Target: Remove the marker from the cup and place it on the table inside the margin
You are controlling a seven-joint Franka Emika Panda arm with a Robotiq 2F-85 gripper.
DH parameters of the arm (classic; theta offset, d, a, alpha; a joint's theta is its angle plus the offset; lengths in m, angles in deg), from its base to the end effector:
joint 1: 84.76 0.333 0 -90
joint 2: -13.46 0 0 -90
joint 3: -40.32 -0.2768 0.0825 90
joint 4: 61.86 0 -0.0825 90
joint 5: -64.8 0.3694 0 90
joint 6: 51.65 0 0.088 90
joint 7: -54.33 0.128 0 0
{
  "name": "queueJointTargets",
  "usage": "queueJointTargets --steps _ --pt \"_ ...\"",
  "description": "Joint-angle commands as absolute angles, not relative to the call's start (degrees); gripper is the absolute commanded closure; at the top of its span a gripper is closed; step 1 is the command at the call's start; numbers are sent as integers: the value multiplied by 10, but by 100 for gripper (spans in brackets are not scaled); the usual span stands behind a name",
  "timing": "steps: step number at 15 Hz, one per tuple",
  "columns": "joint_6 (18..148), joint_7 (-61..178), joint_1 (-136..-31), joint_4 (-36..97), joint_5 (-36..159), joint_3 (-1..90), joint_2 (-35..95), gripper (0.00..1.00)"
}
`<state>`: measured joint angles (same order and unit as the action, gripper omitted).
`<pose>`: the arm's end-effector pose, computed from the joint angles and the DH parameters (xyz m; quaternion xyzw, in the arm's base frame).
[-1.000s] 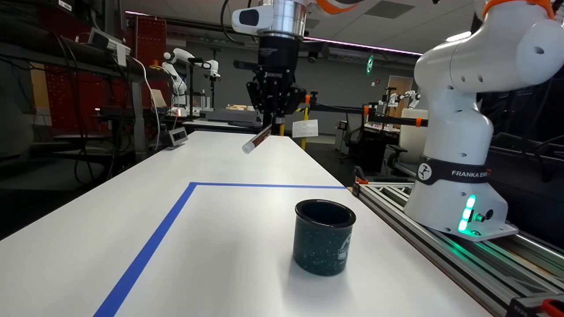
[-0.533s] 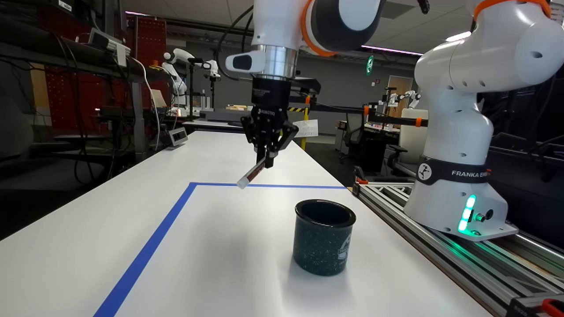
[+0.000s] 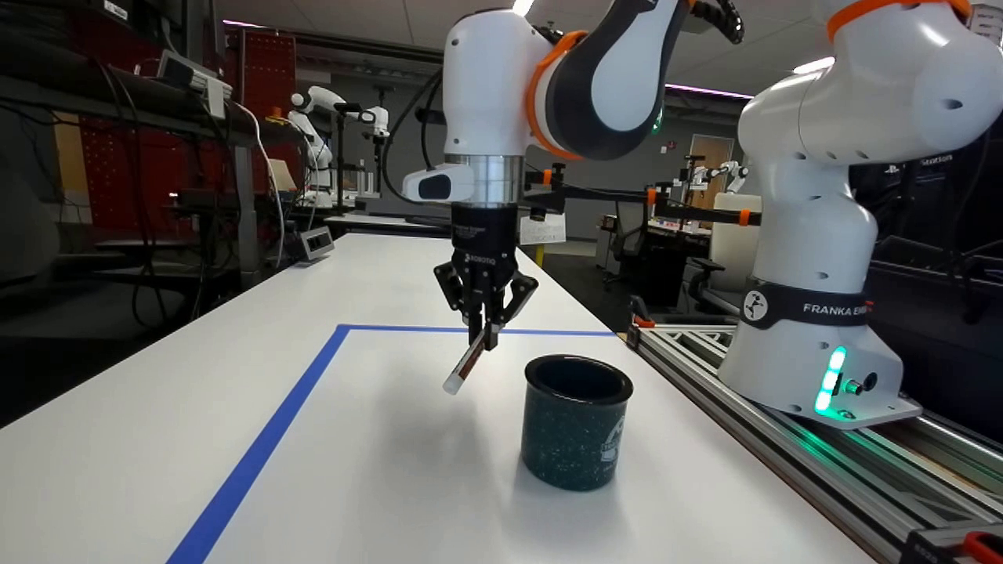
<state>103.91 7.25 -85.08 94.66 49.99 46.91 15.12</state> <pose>0.3836 -0.0400 0.1629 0.8903 0.4517 -0.0440 0.0363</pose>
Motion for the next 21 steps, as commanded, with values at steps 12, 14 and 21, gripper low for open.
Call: queueJointTargets --steps 12,14,21 --pt "1052 54 -882 954 452 439 165 3" --pt "1014 61 -876 958 462 428 134 0" --pt "794 76 -842 944 576 406 0 0"
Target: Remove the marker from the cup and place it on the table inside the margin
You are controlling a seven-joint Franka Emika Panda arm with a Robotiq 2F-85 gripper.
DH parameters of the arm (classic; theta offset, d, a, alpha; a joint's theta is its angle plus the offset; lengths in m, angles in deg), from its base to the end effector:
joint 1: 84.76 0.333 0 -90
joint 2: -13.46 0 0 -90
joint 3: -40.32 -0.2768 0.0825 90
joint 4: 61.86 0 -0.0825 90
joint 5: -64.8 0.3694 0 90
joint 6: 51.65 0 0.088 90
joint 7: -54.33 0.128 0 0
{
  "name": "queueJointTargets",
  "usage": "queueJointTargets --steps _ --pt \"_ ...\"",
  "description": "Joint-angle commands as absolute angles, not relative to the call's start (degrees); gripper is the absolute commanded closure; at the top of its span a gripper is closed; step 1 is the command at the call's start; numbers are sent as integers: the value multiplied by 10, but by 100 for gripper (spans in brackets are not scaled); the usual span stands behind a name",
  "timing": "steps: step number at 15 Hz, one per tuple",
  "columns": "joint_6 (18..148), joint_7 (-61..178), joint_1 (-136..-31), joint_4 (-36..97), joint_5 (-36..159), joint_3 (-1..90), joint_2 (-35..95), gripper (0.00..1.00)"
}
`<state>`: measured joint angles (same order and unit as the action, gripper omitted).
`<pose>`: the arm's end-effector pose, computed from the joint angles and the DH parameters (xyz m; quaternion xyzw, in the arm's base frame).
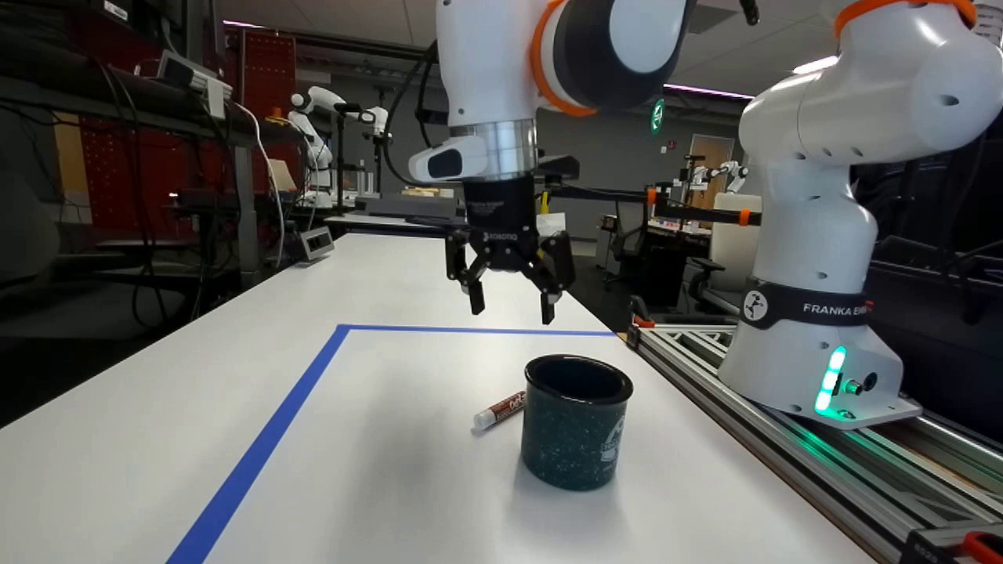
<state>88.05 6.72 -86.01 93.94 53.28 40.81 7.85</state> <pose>0.3735 -0.0143 0.1953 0.8804 0.4618 -0.1065 0.0140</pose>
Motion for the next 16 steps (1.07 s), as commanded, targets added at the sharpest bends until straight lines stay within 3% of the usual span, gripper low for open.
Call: queueJointTargets --steps 1,4,16 --pt "764 86 -838 938 590 408 -15 0" --pt "698 153 -835 920 618 412 -41 0" --pt "713 151 -831 919 602 420 -29 0"
